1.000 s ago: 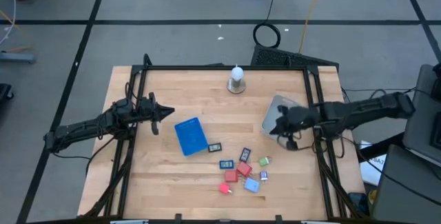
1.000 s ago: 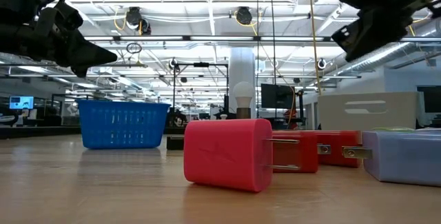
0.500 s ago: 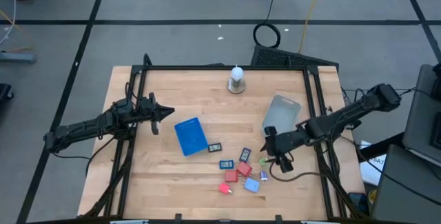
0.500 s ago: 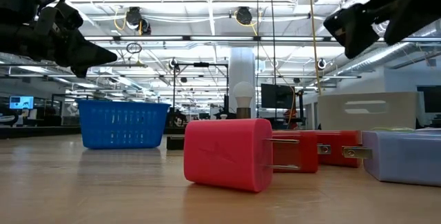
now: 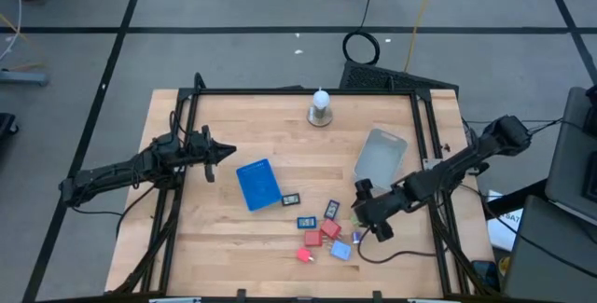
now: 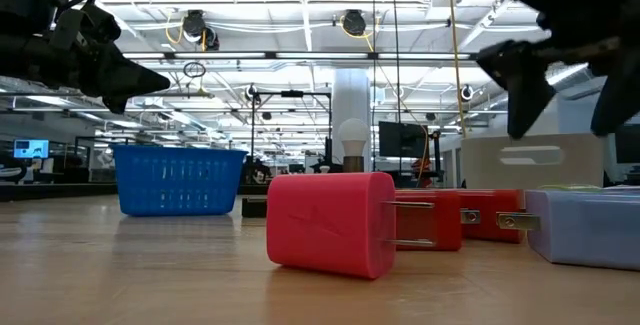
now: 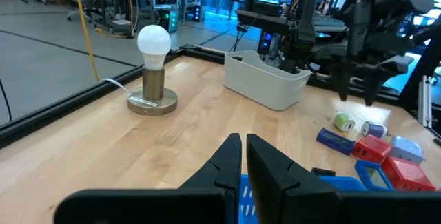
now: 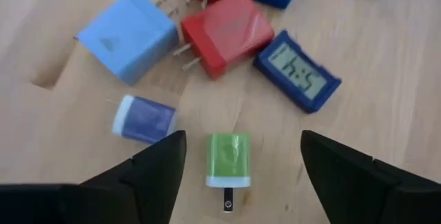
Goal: Pick & Place Office items
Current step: Put the green changer adapter into the gray bin
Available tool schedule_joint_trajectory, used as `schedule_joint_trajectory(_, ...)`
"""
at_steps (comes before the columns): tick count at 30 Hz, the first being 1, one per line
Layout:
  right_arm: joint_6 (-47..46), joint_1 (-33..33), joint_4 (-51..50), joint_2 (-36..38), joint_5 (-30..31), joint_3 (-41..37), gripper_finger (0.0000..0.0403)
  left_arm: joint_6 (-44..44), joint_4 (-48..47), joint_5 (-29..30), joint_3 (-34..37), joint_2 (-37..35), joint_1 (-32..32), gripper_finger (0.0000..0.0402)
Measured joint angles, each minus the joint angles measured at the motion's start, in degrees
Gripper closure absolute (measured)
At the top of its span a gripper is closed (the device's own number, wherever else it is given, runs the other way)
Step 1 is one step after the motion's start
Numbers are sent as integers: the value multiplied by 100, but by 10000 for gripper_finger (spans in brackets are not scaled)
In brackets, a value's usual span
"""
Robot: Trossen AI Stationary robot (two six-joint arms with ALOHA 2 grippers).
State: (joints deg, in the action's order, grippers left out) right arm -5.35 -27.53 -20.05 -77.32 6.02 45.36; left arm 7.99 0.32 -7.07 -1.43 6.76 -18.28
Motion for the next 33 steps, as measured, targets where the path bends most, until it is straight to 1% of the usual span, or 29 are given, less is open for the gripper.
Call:
schedule_joint_trajectory(6, -10, -2, 7, -386, -11, 0, 138, 0, 0, -2, 0, 0, -1, 378)
schedule_joint_trajectory(14, -6, -2, 6, -795, -22, 0, 140, -4, 0, -4, 0, -1, -2, 378)
schedule_joint_trajectory(19, -1, -1, -1, -888, -15, 0, 141, -4, 0, -9, 0, 0, -2, 378)
schedule_joint_trajectory(22, -1, 9, 12, -888, -13, 0, 149, -7, 0, -12, 0, 0, -1, 378)
schedule_joint_trajectory(27, -17, 11, 9, -888, -9, 0, 173, -12, 0, -13, 0, 0, -1, 378)
schedule_joint_trajectory(33, -8, 20, 9, -888, -7, 0, 228, -11, 0, -13, 0, 0, 0, 378)
